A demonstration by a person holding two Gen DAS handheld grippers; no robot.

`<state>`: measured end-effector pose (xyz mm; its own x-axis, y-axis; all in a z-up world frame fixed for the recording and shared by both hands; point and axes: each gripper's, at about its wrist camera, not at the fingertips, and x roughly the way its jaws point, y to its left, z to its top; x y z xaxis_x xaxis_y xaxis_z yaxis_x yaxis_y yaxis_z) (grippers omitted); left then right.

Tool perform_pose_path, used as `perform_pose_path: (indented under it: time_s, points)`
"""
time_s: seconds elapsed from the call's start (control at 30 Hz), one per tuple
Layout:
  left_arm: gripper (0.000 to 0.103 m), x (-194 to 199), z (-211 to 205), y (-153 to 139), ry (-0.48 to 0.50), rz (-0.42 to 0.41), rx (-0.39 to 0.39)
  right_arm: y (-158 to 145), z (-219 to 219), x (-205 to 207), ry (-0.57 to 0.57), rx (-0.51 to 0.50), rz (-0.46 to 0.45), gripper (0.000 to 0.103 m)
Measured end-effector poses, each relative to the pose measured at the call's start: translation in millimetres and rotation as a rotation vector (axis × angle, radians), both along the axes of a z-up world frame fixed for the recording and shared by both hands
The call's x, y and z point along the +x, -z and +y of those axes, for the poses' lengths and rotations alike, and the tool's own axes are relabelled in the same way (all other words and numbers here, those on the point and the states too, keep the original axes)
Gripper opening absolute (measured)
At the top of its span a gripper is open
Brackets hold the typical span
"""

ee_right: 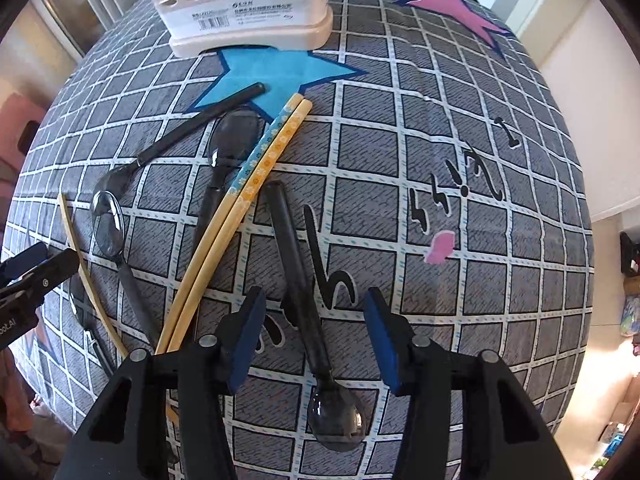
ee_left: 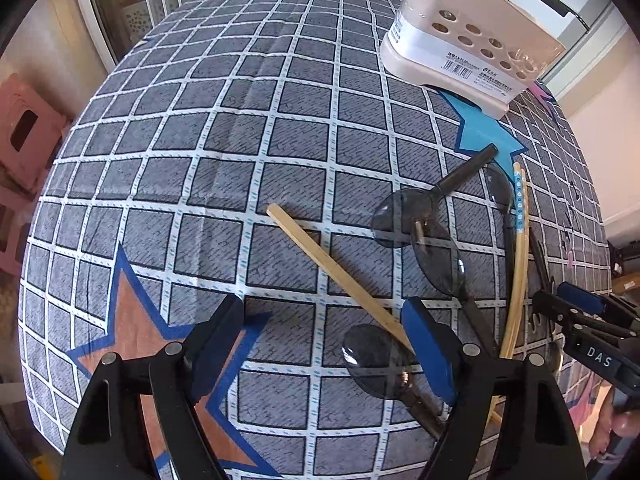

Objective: Organize utensils
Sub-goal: 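Grasp a black spoon handle with the right tool while the left tool grasps a wooden chopstick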

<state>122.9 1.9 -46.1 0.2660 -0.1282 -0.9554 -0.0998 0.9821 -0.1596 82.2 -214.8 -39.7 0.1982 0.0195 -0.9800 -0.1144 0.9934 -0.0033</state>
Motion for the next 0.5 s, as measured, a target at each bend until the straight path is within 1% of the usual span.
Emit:
perform_pose_path:
  time_s: [0.03,0.1,0.13,0.17,0.23,0.27,0.37,0.5]
  points:
    - [0.103,1,-1,0,-0.002,0.007,-0.004,0,0,1,-0.004,0.003,0.009,0.051]
    - [0.103,3,-3,1,-0.003,0.024,-0.008,-1,4,9,-0.017,0.004,0.018,0.037]
    - [0.103,5,-5,1,-0.005,0.032,-0.012,-2,6,10,-0.019,0.006,0.021,0.016]
    - [0.103,7,-7,1,-0.006,0.042,-0.015,-4,11,14,-0.019,-0.001,0.022,0.012]
    - [0.103,10,-12,2,-0.007,0.057,-0.022,-6,16,13,-0.027,-0.008,-0.002,0.012]
    - [0.103,12,-14,2,-0.009,0.064,-0.025,-8,20,4,-0.022,0.001,-0.011,0.012]
    - [0.102,15,-16,2,-0.020,0.089,-0.031,-10,13,-10,0.018,0.078,-0.035,0.012]
    - [0.102,24,-17,5,-0.053,0.129,-0.040,-17,4,-24,0.028,0.119,-0.069,0.012]
